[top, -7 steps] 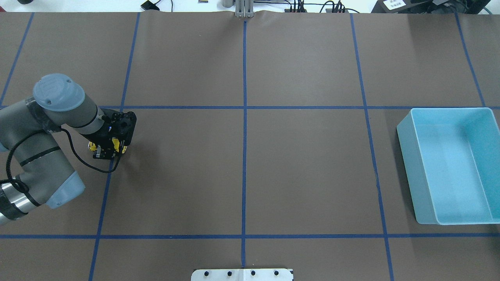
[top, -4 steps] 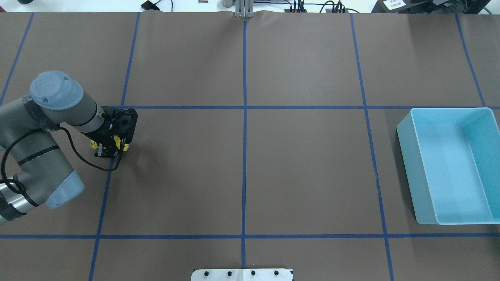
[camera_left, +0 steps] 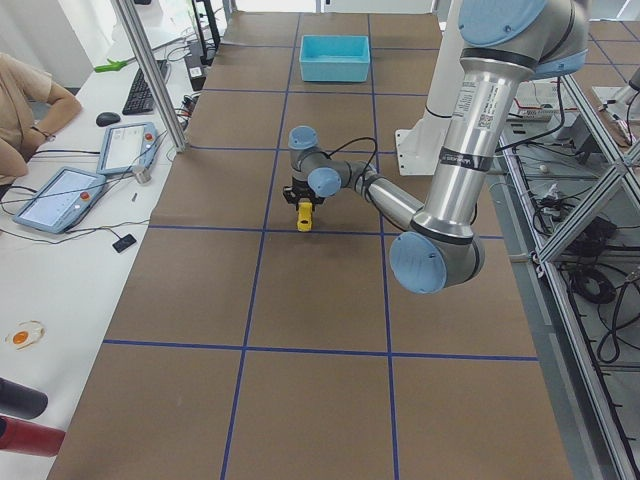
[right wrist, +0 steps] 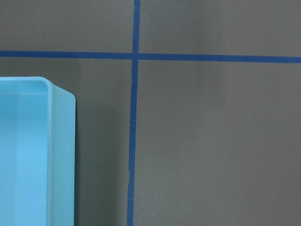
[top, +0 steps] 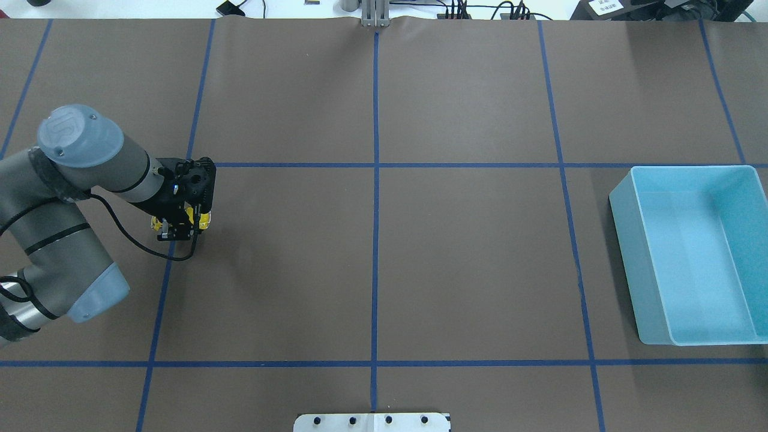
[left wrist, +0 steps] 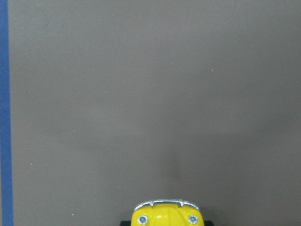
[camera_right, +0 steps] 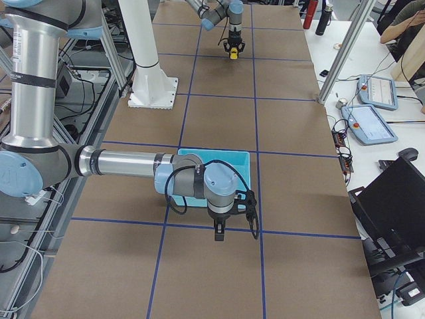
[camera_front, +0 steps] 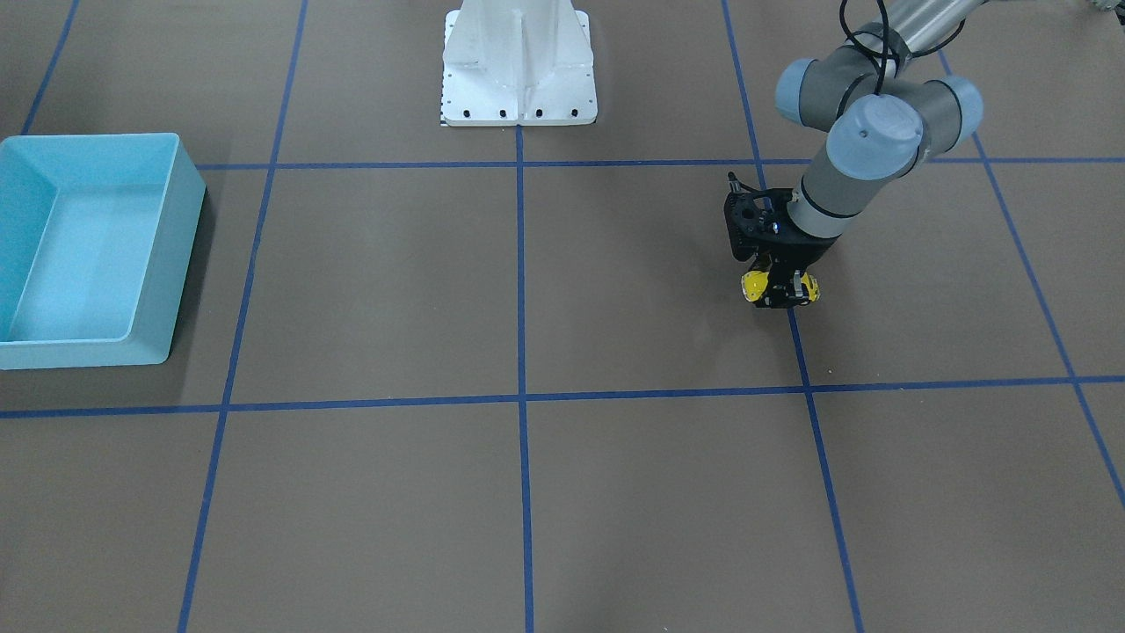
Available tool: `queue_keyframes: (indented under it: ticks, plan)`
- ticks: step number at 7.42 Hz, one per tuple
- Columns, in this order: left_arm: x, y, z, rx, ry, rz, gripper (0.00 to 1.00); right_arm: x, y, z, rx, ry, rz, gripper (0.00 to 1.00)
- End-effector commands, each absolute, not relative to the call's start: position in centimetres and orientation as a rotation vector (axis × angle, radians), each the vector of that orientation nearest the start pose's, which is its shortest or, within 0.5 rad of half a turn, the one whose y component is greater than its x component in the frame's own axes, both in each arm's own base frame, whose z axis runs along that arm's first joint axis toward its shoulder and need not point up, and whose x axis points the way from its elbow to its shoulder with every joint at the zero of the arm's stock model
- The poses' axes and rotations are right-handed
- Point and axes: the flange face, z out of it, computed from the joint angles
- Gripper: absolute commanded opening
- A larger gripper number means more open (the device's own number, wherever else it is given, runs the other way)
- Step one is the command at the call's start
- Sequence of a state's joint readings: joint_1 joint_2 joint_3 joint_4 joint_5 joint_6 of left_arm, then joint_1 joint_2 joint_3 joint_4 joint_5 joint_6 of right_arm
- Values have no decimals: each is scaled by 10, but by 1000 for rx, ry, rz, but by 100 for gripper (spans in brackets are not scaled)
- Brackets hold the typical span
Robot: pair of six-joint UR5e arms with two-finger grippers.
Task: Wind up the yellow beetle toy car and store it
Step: 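Press the car down with the left gripper and drag it backward to wind it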
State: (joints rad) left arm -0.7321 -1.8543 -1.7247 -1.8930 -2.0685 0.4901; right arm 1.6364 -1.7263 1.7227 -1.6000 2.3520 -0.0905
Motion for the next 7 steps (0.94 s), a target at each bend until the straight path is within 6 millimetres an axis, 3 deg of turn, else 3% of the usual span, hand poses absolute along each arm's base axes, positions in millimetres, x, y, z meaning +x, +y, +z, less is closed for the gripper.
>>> queue_keyframes:
  ticks: [1,7]
  plan:
    - [393,-468,388,798,672,1412,53,91,-419,658,31,-781,-11,100]
    - [394,-468,403,770,662,1417,49,91,-417,659,26,-781,-9,100]
